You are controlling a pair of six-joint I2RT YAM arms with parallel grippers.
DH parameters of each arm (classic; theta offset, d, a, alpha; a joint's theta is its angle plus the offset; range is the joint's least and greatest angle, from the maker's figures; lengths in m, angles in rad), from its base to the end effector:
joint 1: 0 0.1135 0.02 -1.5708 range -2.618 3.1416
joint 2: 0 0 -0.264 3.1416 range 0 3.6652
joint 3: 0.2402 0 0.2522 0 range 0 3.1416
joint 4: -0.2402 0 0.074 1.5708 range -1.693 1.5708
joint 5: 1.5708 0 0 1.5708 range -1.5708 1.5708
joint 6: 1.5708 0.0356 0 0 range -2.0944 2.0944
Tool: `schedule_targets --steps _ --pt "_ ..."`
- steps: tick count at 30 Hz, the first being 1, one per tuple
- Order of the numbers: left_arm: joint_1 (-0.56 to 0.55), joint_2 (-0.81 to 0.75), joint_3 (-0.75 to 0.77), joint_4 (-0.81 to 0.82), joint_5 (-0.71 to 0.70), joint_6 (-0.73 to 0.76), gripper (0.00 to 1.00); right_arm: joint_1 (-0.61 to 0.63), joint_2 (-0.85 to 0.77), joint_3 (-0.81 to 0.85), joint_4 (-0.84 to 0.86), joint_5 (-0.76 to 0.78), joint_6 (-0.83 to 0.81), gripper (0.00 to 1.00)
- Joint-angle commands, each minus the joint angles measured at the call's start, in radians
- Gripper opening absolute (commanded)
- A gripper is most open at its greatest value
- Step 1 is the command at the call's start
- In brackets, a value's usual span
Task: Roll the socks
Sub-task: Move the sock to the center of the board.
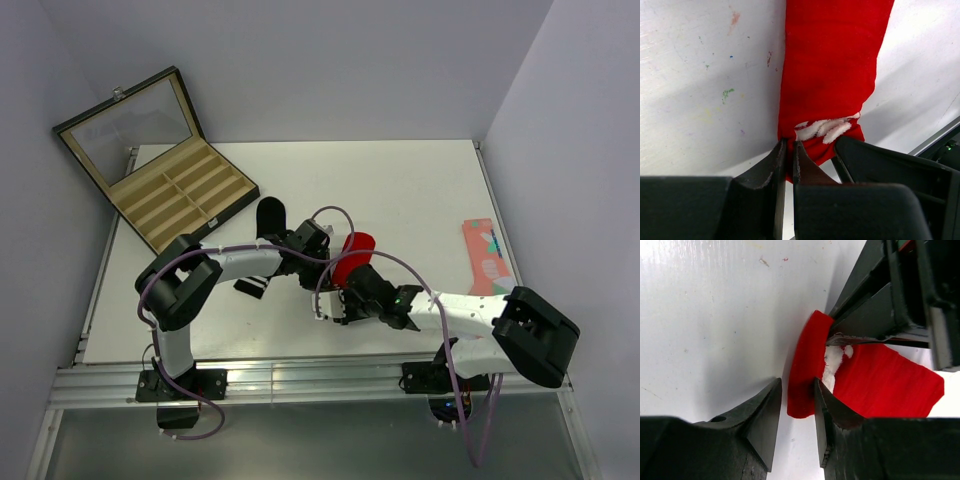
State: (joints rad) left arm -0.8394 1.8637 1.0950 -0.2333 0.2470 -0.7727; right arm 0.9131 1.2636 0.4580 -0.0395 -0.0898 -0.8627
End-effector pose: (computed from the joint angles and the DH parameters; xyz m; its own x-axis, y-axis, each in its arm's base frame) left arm 0.2423 -0.2830 0.1477 -0.9681 0.0653 -0.2419 0.1869 0.8313 -0.5235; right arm 0.1355 0.1806 0.1481 0.3289 -0.8117 -0.4826 -0.8837 -0.0843 -0.4605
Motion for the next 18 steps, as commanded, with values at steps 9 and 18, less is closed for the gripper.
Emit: schedule_targets --steps 9,18 --pt "-0.01 -0.052 -0.067 0.07 -0.015 -0.091 0.01 -0.049 -0.029 -0.048 0.013 0.006 0.024 0.25" --pt "-0.044 -0.153 -0.188 0.226 -0.101 -0.283 0.1 -0.195 -0.095 -0.047 -0.045 -0.134 0.016 0.16"
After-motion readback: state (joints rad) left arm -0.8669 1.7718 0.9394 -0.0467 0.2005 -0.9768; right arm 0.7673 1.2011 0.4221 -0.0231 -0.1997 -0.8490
